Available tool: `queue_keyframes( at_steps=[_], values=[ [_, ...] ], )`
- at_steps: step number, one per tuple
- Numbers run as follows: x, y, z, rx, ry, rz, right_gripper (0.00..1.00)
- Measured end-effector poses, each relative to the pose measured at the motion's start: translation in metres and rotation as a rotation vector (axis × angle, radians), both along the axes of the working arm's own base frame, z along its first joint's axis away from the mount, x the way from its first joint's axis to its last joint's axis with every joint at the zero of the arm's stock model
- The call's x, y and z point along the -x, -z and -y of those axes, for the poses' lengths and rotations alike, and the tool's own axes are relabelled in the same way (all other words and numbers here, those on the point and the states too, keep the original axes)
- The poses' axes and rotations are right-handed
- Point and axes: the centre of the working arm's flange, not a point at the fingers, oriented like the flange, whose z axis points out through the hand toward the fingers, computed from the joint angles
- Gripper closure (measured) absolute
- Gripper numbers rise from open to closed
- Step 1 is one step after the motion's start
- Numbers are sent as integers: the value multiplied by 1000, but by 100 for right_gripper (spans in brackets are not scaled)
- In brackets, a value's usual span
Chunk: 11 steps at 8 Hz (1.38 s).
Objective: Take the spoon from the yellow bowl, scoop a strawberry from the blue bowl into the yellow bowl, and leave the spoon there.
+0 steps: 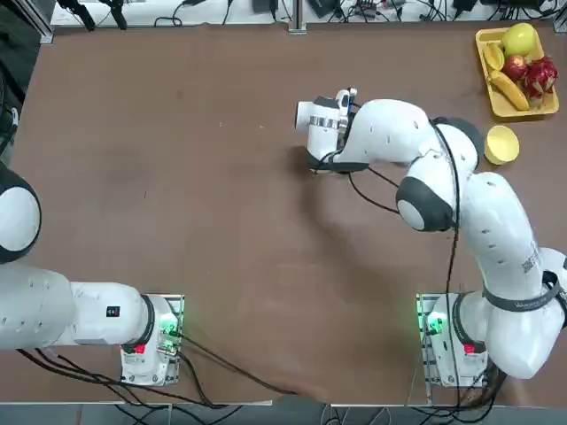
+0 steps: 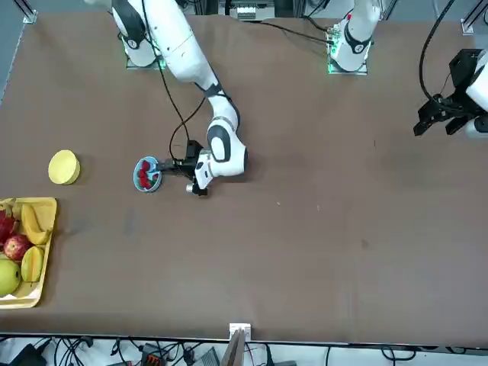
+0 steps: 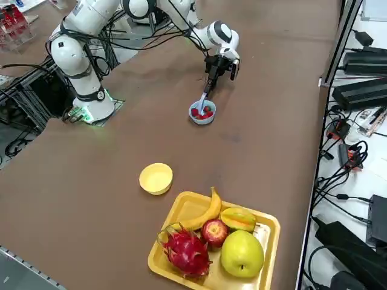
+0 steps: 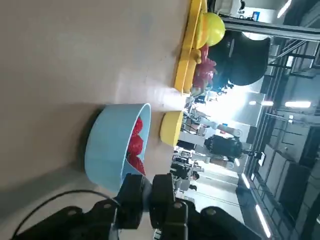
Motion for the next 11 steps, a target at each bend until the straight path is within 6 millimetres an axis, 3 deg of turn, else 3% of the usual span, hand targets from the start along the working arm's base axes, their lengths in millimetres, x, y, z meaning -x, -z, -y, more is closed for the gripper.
queue_keyframes(
  at_steps=[11],
  values=[
    [5, -4, -7, 47, -31, 17, 89]
  ],
)
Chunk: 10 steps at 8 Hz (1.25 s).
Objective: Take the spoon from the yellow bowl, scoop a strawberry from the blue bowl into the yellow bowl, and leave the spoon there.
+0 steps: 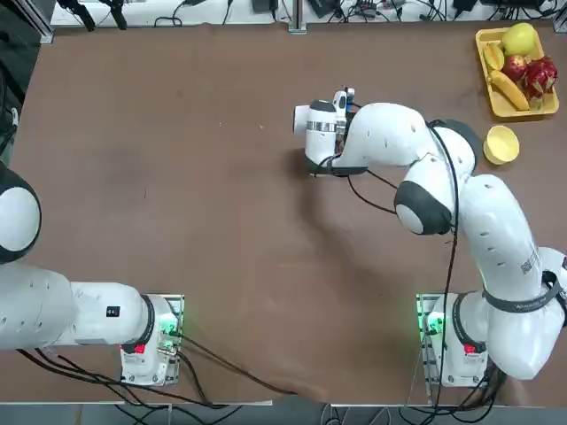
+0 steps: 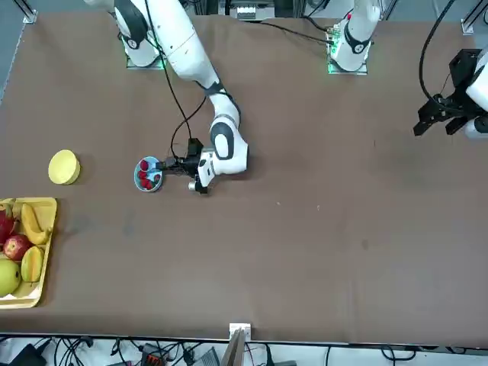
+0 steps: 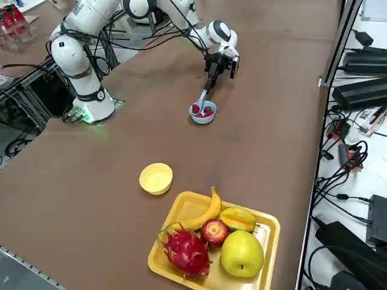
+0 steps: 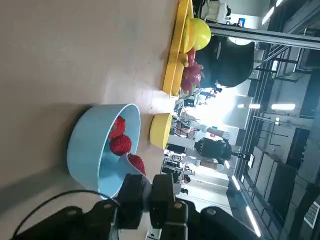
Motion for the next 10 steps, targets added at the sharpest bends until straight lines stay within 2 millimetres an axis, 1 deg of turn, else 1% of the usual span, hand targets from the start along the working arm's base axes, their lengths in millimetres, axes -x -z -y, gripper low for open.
queue_keyframes(
  at_steps=[3, 6, 7, 10],
  values=[
    [0, 0, -1, 20, -17, 12, 89],
    [-6, -6, 4, 69, -35, 37, 89],
    [-8, -8, 7, 80, -31, 45, 89],
    [-23, -21, 29, 134, 18, 81, 89]
  ],
)
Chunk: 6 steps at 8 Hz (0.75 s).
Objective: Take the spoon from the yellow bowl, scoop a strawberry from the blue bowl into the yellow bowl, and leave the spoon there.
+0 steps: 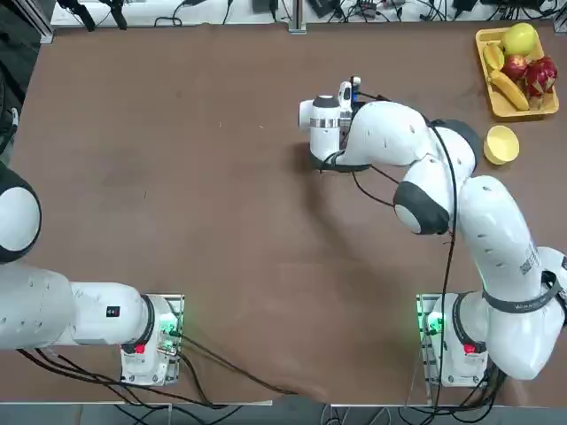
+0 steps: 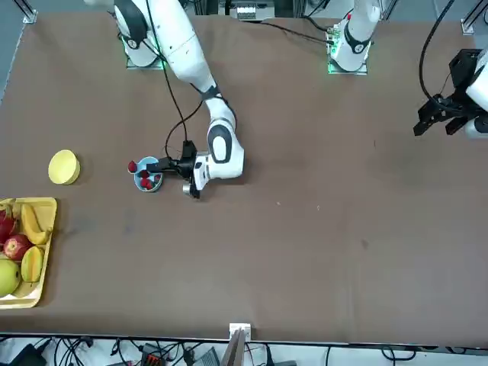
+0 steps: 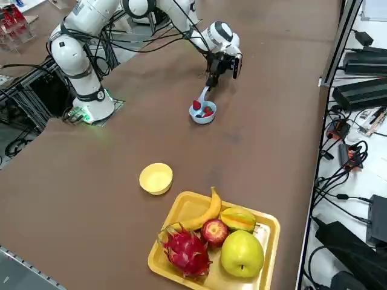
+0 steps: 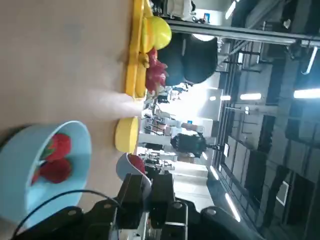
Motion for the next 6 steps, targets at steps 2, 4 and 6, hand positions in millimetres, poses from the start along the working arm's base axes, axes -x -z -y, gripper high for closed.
queue_keyframes(
  at_steps=[2, 4, 6],
  values=[
    [-10, -8, 13, 20, 25, 24, 89],
    [-22, -16, 30, 47, 53, 52, 89],
    [-34, -23, 52, 71, 88, 73, 89]
  ],
)
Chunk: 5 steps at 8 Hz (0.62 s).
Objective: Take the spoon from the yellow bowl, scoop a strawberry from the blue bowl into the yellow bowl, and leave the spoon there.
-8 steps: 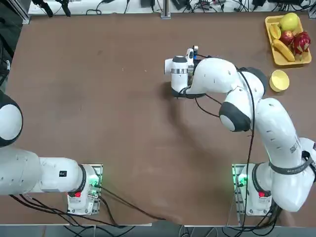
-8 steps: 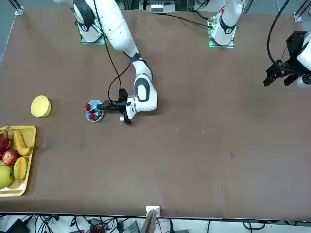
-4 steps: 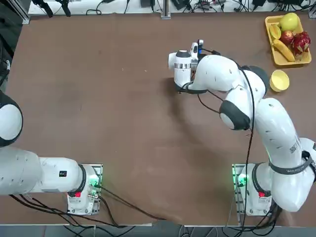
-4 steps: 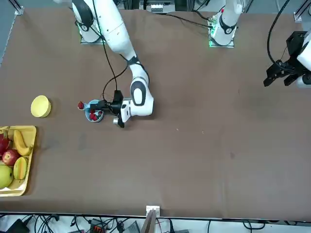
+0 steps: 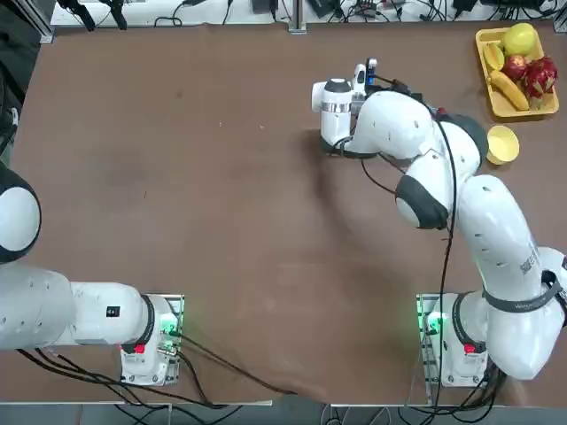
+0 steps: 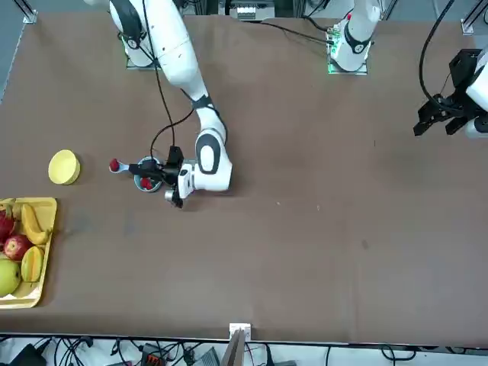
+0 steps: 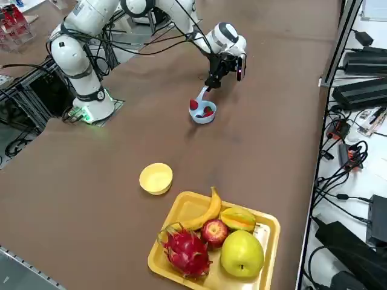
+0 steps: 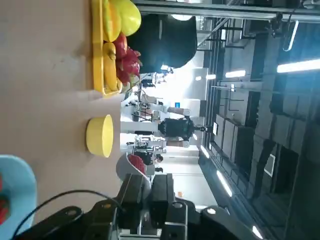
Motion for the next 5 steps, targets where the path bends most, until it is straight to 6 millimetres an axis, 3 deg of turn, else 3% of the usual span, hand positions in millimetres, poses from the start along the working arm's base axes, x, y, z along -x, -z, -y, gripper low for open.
queue_keyframes(
  at_steps=[5],
  values=[
    [-24, -32, 86, -32, 109, -1, 89]
  ],
)
